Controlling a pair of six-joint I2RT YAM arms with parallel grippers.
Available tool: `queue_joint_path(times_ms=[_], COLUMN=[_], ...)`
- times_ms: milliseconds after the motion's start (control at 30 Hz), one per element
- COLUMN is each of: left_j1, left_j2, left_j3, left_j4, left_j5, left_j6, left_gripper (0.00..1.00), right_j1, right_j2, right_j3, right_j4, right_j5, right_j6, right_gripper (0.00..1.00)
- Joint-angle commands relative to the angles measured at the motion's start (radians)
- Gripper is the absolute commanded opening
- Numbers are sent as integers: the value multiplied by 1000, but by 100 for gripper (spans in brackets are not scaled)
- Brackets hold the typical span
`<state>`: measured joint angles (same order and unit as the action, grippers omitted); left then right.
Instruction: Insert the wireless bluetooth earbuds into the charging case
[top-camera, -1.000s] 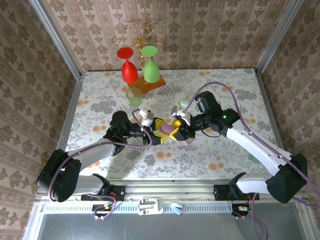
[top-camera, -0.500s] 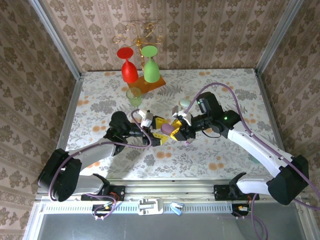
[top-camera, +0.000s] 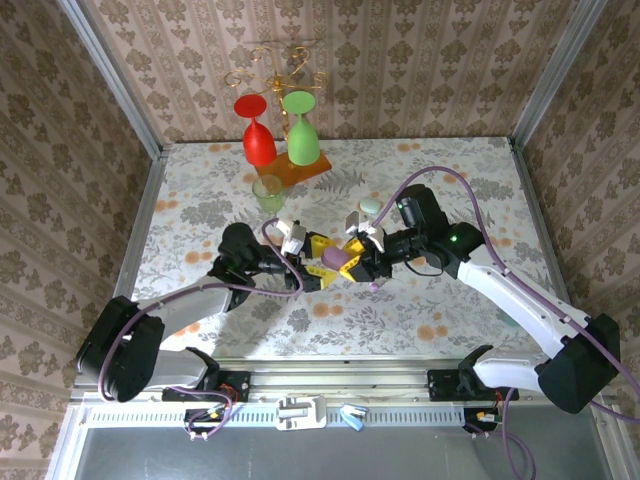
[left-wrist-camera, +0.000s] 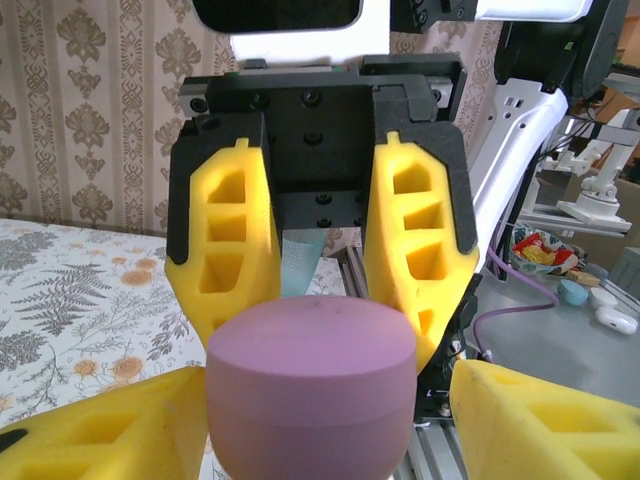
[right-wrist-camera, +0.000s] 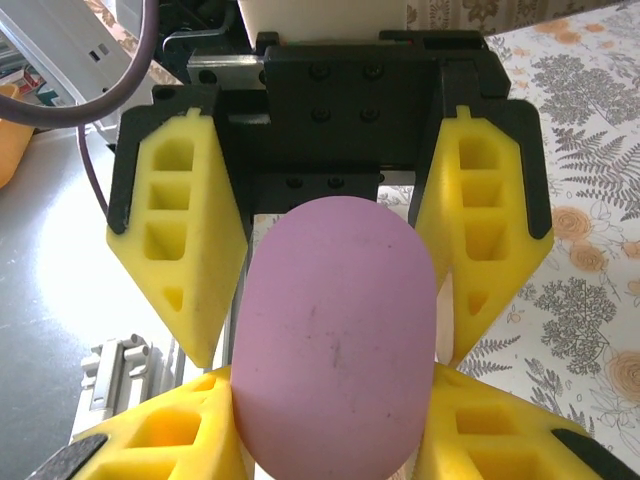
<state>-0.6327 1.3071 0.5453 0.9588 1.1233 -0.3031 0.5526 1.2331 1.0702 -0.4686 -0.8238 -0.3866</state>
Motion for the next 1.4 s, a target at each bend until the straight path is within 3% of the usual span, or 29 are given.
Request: queue_joint_path(times_ms=[0,367,700,833,933,1033,1367], left_j1=[7,9,8,8,8,8,8], left_j2=[11,10,12,18,20,20,32], left_j3=[2,12,10,11,7,5,7], left_j4=[15,23,31,39,52,54,52], left_j5=[27,38,42,52,53,54,60], left_j6=[5,-2,-8,-15,-19,-17,-24], left_gripper=[63,49,50,41,41,49,49], right_j1=[-6,-7,-8,-8,-8,-8,-8], right_j2=[-19,12,19,14,6,0,-5], right_j3=[-4,20,26,22,20,16,-5], right_j4=[26,-25,-58,-47,-27,-10,28], right_j5=[-34,-37,-19,-26,-36,-34,-20], right_j6=[19,-14,-34,-25,-11,-3,17], right_gripper=[19,19,19,19,19,19,19])
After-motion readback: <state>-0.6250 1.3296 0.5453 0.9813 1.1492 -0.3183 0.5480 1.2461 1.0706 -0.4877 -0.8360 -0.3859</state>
